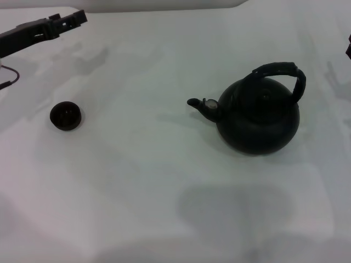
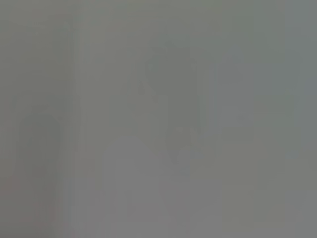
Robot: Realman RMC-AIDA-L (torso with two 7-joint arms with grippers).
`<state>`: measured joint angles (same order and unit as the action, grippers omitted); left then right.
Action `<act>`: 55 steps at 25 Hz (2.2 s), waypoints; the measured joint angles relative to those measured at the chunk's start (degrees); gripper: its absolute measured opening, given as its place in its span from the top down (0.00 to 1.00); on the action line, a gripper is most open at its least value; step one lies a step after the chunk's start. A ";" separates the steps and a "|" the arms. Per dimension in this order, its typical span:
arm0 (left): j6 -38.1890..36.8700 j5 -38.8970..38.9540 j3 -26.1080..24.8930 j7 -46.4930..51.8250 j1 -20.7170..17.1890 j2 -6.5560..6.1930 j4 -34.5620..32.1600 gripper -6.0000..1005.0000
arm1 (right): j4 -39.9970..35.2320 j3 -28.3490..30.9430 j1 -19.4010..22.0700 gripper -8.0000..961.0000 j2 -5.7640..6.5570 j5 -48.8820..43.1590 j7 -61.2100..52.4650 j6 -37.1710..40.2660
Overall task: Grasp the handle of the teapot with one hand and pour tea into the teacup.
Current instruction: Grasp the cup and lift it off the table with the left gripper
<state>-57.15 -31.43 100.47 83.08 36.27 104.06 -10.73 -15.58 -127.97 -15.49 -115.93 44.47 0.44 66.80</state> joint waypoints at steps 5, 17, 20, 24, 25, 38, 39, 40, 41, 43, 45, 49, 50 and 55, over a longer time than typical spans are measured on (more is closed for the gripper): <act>1.64 -5.47 -0.08 7.72 3.37 -2.22 -0.06 0.12 | 0.54 0.00 -0.05 0.10 0.00 -0.05 0.00 -0.01; -0.73 -22.42 0.62 26.36 9.66 -5.57 -2.42 0.12 | 0.64 0.00 0.15 0.11 0.09 -0.26 0.00 -0.43; -0.95 -24.41 0.40 27.95 9.28 -5.70 -3.83 0.12 | 0.65 0.00 0.08 0.11 0.09 -0.27 0.00 -0.75; -0.51 -25.71 -1.38 28.24 6.54 -5.50 -7.27 0.12 | 0.64 -0.05 -0.07 0.11 0.09 -0.28 0.00 -0.81; -0.48 -25.94 -1.57 28.34 6.22 -5.53 -7.64 0.12 | 0.64 -0.06 -0.07 0.11 0.09 -0.27 0.00 -0.83; -1.19 -32.37 -4.87 31.92 3.82 -5.41 -10.97 0.12 | 0.64 0.07 0.07 0.11 0.14 -0.27 0.30 -0.47; -1.39 -33.31 -5.34 32.87 3.47 -5.46 -11.80 0.12 | 0.64 0.30 0.23 0.11 0.22 -0.20 0.27 -0.13; -1.52 -34.13 -5.85 33.60 3.09 -5.55 -12.65 0.12 | 0.64 0.54 0.37 0.11 0.28 -0.12 0.24 0.24; -1.72 -35.29 -6.74 34.23 2.32 -5.67 -14.29 0.12 | 0.64 0.78 0.50 0.11 0.32 -0.07 0.23 0.71; -1.96 -38.49 -8.94 35.70 0.71 -5.91 -17.60 0.12 | 0.64 1.05 0.78 0.11 0.34 -0.04 0.14 1.94; -2.58 -44.61 -12.79 38.77 -0.85 -5.87 -21.12 0.12 | 0.64 0.98 0.92 0.11 0.34 -0.10 0.12 2.18; -4.80 -54.52 -17.95 43.54 -2.03 -5.53 -25.17 0.12 | 0.64 0.75 0.65 0.11 0.31 -0.18 0.12 0.08; -7.76 -61.25 -22.47 46.69 -2.87 -4.94 -28.34 0.12 | 0.64 0.72 0.60 0.11 0.23 -0.24 0.18 -0.24; -15.23 -74.42 -32.15 52.69 -3.74 -2.71 -35.17 0.12 | 0.64 0.65 0.58 0.11 0.20 -0.26 0.16 -0.39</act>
<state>-72.39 -105.85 68.31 135.77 32.53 101.35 -45.90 -14.94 -127.32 -14.91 -115.73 44.22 0.61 66.41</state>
